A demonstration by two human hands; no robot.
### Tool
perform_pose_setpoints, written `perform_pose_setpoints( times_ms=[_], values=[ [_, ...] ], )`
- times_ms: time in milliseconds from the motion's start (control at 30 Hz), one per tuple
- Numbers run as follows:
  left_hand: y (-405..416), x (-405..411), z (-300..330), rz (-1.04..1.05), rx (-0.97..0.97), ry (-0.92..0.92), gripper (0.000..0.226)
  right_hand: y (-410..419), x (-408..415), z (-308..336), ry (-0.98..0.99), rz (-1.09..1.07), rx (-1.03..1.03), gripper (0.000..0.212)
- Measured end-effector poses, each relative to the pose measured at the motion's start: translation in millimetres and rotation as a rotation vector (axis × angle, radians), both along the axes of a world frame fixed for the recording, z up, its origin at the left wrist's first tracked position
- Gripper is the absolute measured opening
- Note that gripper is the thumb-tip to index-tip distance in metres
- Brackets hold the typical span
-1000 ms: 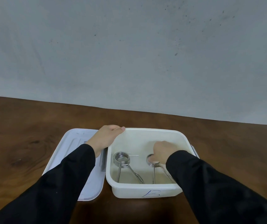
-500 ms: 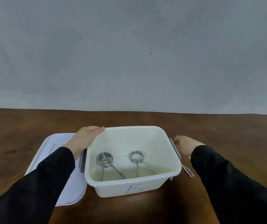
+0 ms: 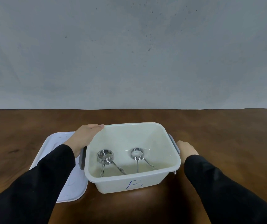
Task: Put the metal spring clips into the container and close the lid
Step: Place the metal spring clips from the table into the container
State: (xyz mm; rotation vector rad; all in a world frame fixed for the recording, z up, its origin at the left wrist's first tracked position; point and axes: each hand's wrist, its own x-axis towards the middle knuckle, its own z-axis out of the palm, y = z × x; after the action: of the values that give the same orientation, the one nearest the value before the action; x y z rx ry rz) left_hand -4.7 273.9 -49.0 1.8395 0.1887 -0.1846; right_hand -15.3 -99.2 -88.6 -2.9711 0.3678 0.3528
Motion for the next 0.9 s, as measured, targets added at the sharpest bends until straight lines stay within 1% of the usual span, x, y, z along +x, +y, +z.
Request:
perform_pose_setpoints(
  times_ms=[67,167,200,267,333,367,433,500,600,700,800,900],
  values=[
    [0,0,0,0.008,0.000,0.001,0.028,0,5,18,-0.013,-0.033,-0.024,0.017],
    [0,-1,1,0.021,-0.006,-0.001,0.028,-7,15,66,-0.205,-0.034,-0.026,0.027],
    [0,0,0,0.021,-0.007,-0.001,0.029,-8,16,86,-0.298,-0.020,-0.003,0.027],
    [0,0,0,0.020,-0.011,-0.002,0.029,0,11,128,-0.462,0.022,0.115,0.024],
    [1,0,-1,0.009,-0.022,0.001,0.031,21,1,168,-0.514,0.119,0.197,0.025],
    [1,0,-1,0.003,-0.023,0.001,0.034,35,-6,184,-0.500,0.177,0.228,0.025],
    [3,1,-2,-0.015,-0.028,0.001,0.037,66,-19,202,-0.393,0.290,0.276,0.026],
    [4,1,-4,-0.029,-0.048,0.000,0.035,93,-26,198,-0.246,0.418,0.194,0.031],
    [7,4,-9,-0.022,-0.063,0.006,0.034,124,-22,158,-0.024,0.529,0.065,0.038],
    [11,8,-15,-0.032,-0.070,0.012,0.035,138,-10,103,0.083,0.520,-0.089,0.035],
    [12,9,-16,-0.052,-0.080,0.030,0.034,141,-2,64,0.127,0.474,-0.137,0.033],
    [12,10,-15,-0.057,-0.084,0.028,0.033,142,4,46,0.151,0.450,-0.166,0.023]
  ],
)
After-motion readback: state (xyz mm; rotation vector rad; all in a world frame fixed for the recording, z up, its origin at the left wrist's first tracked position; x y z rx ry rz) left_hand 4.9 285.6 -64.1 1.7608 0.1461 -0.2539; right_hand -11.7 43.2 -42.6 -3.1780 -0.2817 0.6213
